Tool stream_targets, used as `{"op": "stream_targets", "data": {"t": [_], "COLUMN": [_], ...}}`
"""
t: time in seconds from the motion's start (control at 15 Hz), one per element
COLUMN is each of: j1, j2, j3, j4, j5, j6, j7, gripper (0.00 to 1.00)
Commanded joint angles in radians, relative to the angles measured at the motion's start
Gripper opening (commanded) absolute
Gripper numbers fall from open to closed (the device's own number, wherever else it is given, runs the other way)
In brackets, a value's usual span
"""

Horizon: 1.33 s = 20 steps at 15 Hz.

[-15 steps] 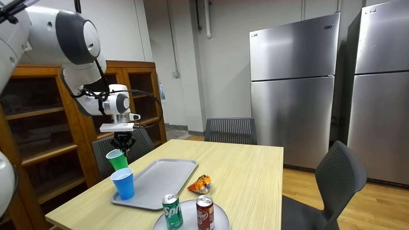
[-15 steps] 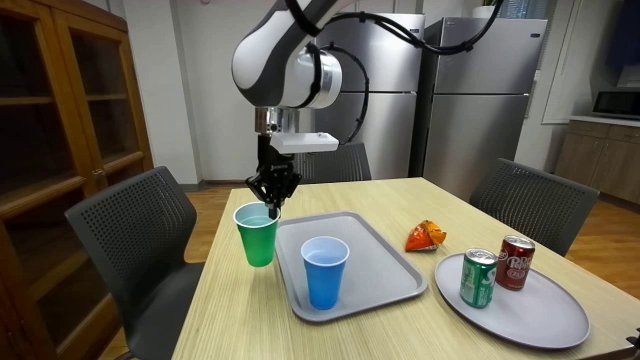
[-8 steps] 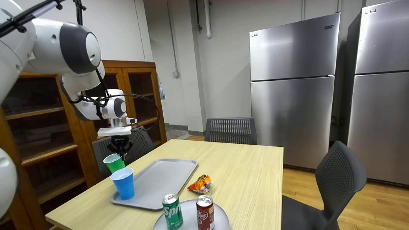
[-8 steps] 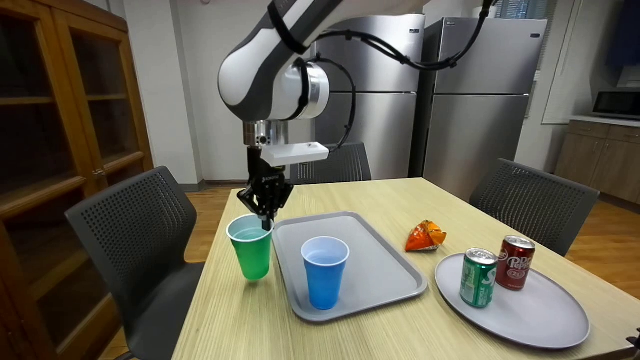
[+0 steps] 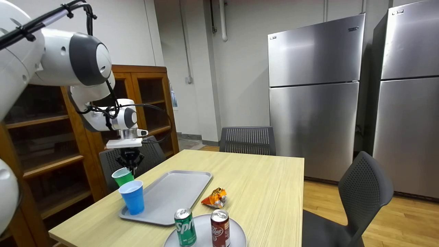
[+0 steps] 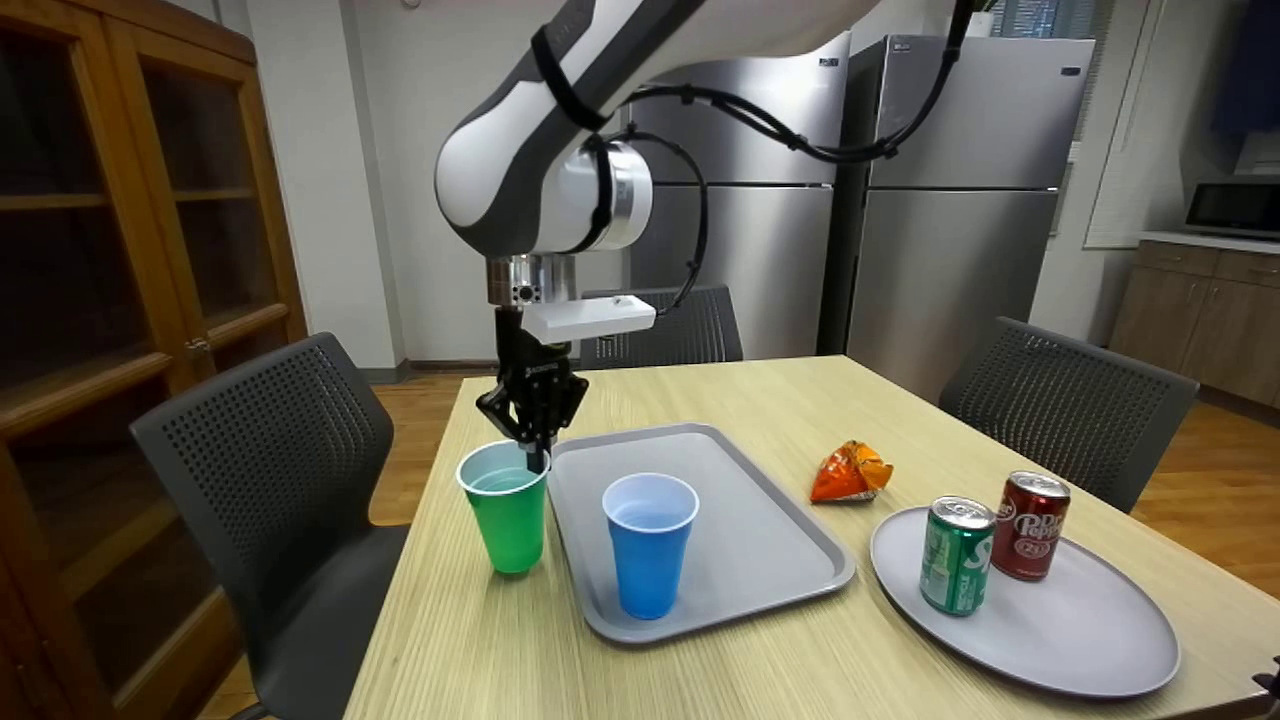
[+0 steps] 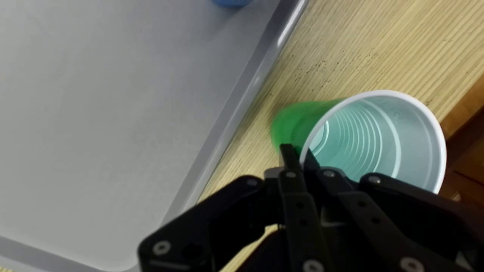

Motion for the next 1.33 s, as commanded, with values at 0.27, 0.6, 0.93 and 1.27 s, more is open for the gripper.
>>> {"op": "stream_targets", "data": {"t": [0.27, 0.6, 0.93, 1.27], "j1": [-0.001, -0.006, -0.017, -0.046], "j2": [0.045, 0.043, 0.016, -0.048], "j3": [0.008, 0.011, 0.012, 0.014], "j4": [0.083, 0.094, 0.080, 0.025], "j5": [-0.003, 0.001, 0.005, 0.011], "j6": [-0.075, -0.104, -0.107, -0.107], "j7": [-0.017, -0.023, -0.031, -0.048], "gripper": [0.01, 0.52, 0.89, 1.00]}}
